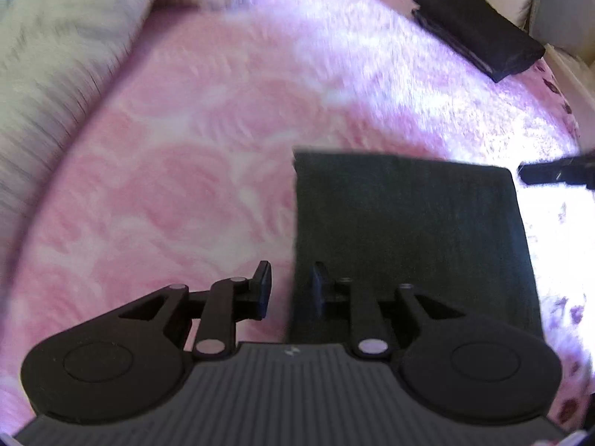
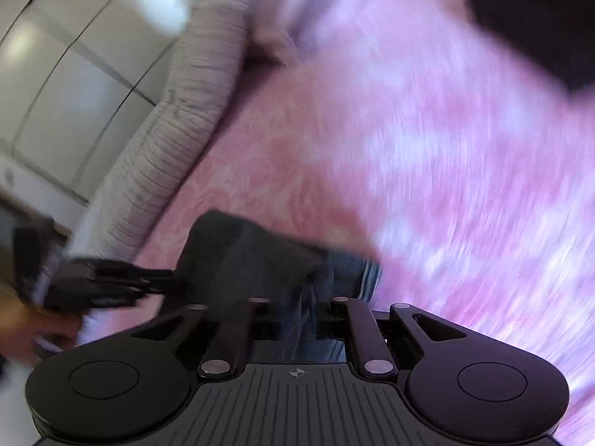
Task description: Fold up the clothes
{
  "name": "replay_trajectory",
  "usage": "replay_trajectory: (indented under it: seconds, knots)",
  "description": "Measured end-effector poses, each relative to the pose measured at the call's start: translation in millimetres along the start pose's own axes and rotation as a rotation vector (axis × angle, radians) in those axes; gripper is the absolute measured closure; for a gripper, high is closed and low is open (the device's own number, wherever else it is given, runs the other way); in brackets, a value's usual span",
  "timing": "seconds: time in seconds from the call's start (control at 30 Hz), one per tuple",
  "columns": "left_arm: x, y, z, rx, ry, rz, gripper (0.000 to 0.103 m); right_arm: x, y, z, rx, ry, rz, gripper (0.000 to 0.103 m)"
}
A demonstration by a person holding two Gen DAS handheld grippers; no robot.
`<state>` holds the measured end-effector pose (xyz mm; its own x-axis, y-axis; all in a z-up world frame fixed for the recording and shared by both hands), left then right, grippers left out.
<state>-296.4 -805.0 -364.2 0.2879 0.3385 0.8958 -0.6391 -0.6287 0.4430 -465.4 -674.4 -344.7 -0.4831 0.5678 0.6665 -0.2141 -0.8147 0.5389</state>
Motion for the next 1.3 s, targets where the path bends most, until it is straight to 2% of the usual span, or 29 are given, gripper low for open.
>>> replay_trajectory:
  seconds: [0.07,0.13,0.23,0.37,0.5,0.67,0.7,0.73,0.77,0.8,0.83,0.93,1.0,1.1,1.2,1.3]
  knots:
    - [2.6,13.1,-3.4,-0.023,-0.001,-0.04,0.084,9.4,7.4,19.1,0.133,-0.033,-0.053,0.09]
    - [-7.5,23.4,-11.7,-0.034,-0.032,-0.049,0.083,3.2,8.6,38.2,0.233,-0.008,-0.067,0.089]
    - [-41.9,30.2,-24.4,-0.069,-0.046,-0.02,0.083,-23.1,-2.4,49.4,0.345,0.001,-0.016,0.088]
    - [-82.2,27.8,-29.1,-0.075,-0.045,0.018,0.079,-57.0,-25.2,23.2,0.388,-0.074,0.097,0.089]
    - [-78.4,24.3,-25.5,-0.053,-0.046,0.014,0.076,-58.5,-29.0,16.8,0.391,-0.059,0.096,0.089]
    - [-45.3,20.6,-12.7,-0.038,-0.043,-0.006,0.074,-36.8,-19.4,22.1,0.263,-0.04,0.117,0.087]
    - [-34.8,16.0,-9.7,-0.05,-0.032,-0.016,0.075,-24.7,-21.8,27.3,0.253,-0.04,0.119,0.082]
    - [-24.5,7.8,-6.1,-0.05,-0.022,-0.017,0.075,-13.3,-28.2,34.7,0.247,-0.03,0.126,0.072]
    - [-14.4,-1.7,-2.4,-0.045,-0.011,-0.015,0.075,-2.9,-36.2,42.7,0.24,-0.015,0.137,0.065]
    - [-4.2,-11.3,1.4,-0.041,0.0,-0.013,0.075,6.6,-47.7,50.7,0.231,0.004,0.155,0.055]
    - [6.4,-24.4,4.8,-0.043,0.013,-0.009,0.073,14.9,-63.4,58.1,0.216,0.024,0.184,0.049]
    - [31.3,-65.2,4.7,-0.098,0.079,0.006,0.068,37.2,-113.6,79.5,0.209,0.048,0.273,0.048]
    - [42.5,-95.3,-2.5,-0.197,0.139,0.025,0.065,49.5,-146.8,103.6,0.352,0.041,0.306,0.048]
    - [52.9,-138.2,-25.0,-0.405,0.2,0.053,0.064,58.6,-187.7,149.5,0.635,0.077,0.299,0.047]
    - [60.5,-172.7,-55.5,-0.664,0.23,0.005,0.058,50.0,-224.3,191.8,0.91,0.107,0.266,0.046]
    - [53.1,-204.8,-81.2,-0.934,0.246,-0.061,0.043,14.2,-259.0,206.6,1.133,0.002,0.262,0.046]
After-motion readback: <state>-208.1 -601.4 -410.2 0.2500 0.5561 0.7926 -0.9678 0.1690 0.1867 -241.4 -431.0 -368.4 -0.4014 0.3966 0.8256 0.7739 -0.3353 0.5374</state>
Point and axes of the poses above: each gripper's, at about its wrist camera, not at the fingertips, and x roughly against the way its jaws point, z to its left, y to its top, the point moved 8 cm from there along -x, roughly the way its jaws point
